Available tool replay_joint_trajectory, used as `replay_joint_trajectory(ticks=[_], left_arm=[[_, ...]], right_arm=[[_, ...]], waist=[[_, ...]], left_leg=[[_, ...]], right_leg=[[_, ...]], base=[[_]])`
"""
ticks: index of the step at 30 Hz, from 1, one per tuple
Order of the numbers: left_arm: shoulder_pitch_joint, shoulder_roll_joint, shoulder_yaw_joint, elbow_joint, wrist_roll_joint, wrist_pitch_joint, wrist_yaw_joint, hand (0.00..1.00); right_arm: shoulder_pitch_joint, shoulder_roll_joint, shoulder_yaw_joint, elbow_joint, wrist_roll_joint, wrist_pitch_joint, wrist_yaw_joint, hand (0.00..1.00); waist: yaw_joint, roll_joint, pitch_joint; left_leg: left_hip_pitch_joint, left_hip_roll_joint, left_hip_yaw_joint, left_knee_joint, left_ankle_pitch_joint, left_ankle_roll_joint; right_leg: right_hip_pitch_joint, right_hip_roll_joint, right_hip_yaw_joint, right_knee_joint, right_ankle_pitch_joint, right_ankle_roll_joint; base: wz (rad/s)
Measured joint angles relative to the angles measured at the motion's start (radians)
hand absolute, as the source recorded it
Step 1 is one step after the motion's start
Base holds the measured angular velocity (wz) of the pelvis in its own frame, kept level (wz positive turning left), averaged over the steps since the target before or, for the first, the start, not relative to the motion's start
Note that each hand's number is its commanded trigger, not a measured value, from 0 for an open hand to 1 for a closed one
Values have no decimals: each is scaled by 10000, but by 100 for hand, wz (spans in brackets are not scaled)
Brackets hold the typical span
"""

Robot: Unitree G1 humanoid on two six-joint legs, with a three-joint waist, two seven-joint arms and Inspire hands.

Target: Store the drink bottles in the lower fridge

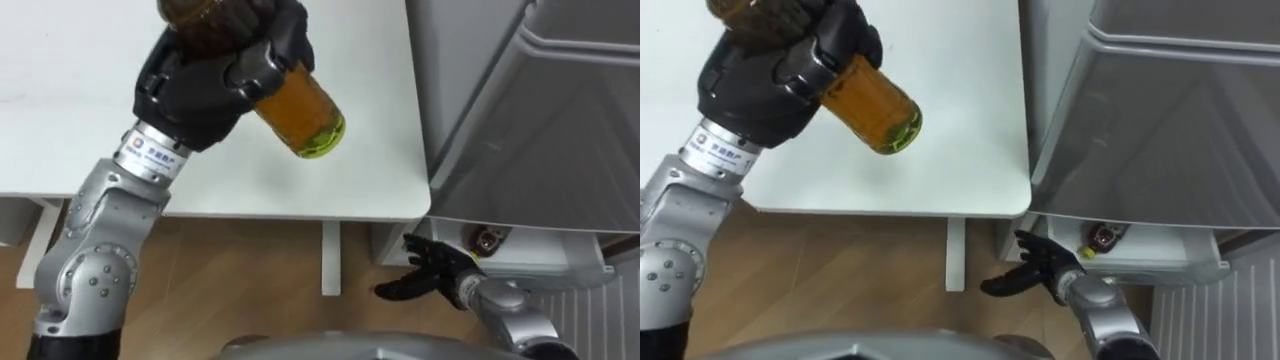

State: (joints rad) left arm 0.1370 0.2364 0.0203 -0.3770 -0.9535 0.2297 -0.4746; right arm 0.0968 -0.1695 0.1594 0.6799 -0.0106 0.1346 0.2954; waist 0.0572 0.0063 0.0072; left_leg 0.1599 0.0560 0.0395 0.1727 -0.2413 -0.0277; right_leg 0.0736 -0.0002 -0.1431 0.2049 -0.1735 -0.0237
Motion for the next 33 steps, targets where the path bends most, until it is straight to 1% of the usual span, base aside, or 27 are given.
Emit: replay_joint_trajectory(ticks=[2, 3, 5, 7, 9, 10, 11, 12, 14, 16, 18, 21, 22, 26, 30, 33], left_arm=[[2, 0, -340, 500, -48, 47, -18, 100], [7, 2, -438, 627, -48, 71, -20, 100], [184, -28, -815, 1003, -37, 107, -81, 100], [358, -24, -1092, 1300, -36, 117, -188, 100], [376, -26, -1327, 1751, -37, 153, -296, 100], [381, -27, -1463, 2078, -12, 157, -364, 100], [382, -12, -1584, 2354, 69, 170, -391, 100], [382, -2, -1636, 2482, 75, 184, -401, 100], [385, 14, -1820, 2811, 105, 268, -407, 100], [469, 2, -1860, 2824, 241, 315, -449, 100], [479, 13, -1887, 2852, 491, 315, -467, 100], [481, 72, -2028, 3003, 538, 312, -478, 100], [481, 63, -2105, 3116, 538, 313, -524, 100], [528, 104, -2364, 3481, 537, 314, -627, 100], [528, 131, -2525, 3755, 531, 310, -844, 100], [523, 199, -2827, 4163, 530, 304, -1085, 100]], right_arm=[[3, -22, 190, -543, 14, 212, 348, 0], [3, -24, 222, -638, 13, 215, 444, 0], [23, -31, 247, -1137, 17, 421, 836, 0], [9, -26, 246, -1430, 17, 424, 1121, 0], [3, -17, 256, -1668, 25, 434, 1345, 0], [36, -30, 315, -1895, 30, 524, 1498, 0], [35, -31, 369, -2129, 31, 597, 1688, 0], [35, -29, 385, -2249, 31, 632, 1783, 0], [30, -31, 398, -2566, 35, 683, 2123, 0], [30, -31, 396, -2575, 31, 746, 2409, 0], [28, -52, 397, -2578, 77, 751, 2690, 0], [28, -148, 398, -2654, 134, 751, 3121, 0], [28, -209, 397, -2693, 129, 751, 3324, 0], [128, -381, 468, -3130, 133, 790, 3998, 0], [122, -489, 583, -3338, 181, 796, 4319, 0], [114, -526, 755, -3446, 545, 810, 4508, 0]], waist=[[7, -6, -4], [1, -14, -5], [-61, -45, -6], [-189, -88, -11], [-230, -144, 8], [-257, -187, 10], [-270, -226, 32], [-279, -245, 42], [-276, -330, 90], [-293, -366, 95], [-313, -367, 94], [-370, -351, 83], [-384, -330, 52], [-426, -330, 49], [-485, -367, 37], [-524, -420, 5]], left_leg=[[-10, -9, 8, 0, 0, 0], [-18, -12, 8, 1, 0, 0], [-26, -25, 6, 13, 0, 0], [-60, -25, 4, 24, 0, 0], [-75, -22, 10, 64, 0, 0], [-66, -18, 11, 82, 0, 0], [-55, -12, 19, 96, -1, 0], [-54, -12, 23, 103, -1, 0], [-65, -19, 55, 148, -1, 0], [-85, -20, 101, 167, -2, 1], [-108, -25, 115, 201, -2, 2], [-208, -61, 138, 329, -2, 2], [-276, -78, 137, 342, -2, 2], [-286, -138, 142, 342, -1, 4], [-337, -188, 224, 358, -1, 6], [-402, -211, 336, 444, -1, 6]], right_leg=[[-22, -5, 14, 9, -2, 4], [-23, -11, 12, 9, -4, 7], [-30, -20, 2, 20, -16, 18], [-32, -20, -30, 23, -18, 20], [-52, -14, -22, 67, -19, 20], [-50, -8, -13, 92, -19, 19], [-55, -13, -4, 136, -21, 17], [-57, -14, -1, 145, -22, 16], [-66, -11, 32, 151, -26, 8], [-83, -20, 34, 147, -27, 6], [-83, -48, 16, 148, -28, 7], [-129, -99, -32, 160, -37, 22], [-202, -122, -49, 200, -40, 27], [-252, -195, -50, 357, -78, 62], [-429, -261, 22, 572, -135, 88], [-560, -306, 73, 739, -189, 84]], base=[[0], [0], [0], [2], [0], [-3], [0], [0], [0], [0], [2], [5], [4], [0], [-6], [-5]])
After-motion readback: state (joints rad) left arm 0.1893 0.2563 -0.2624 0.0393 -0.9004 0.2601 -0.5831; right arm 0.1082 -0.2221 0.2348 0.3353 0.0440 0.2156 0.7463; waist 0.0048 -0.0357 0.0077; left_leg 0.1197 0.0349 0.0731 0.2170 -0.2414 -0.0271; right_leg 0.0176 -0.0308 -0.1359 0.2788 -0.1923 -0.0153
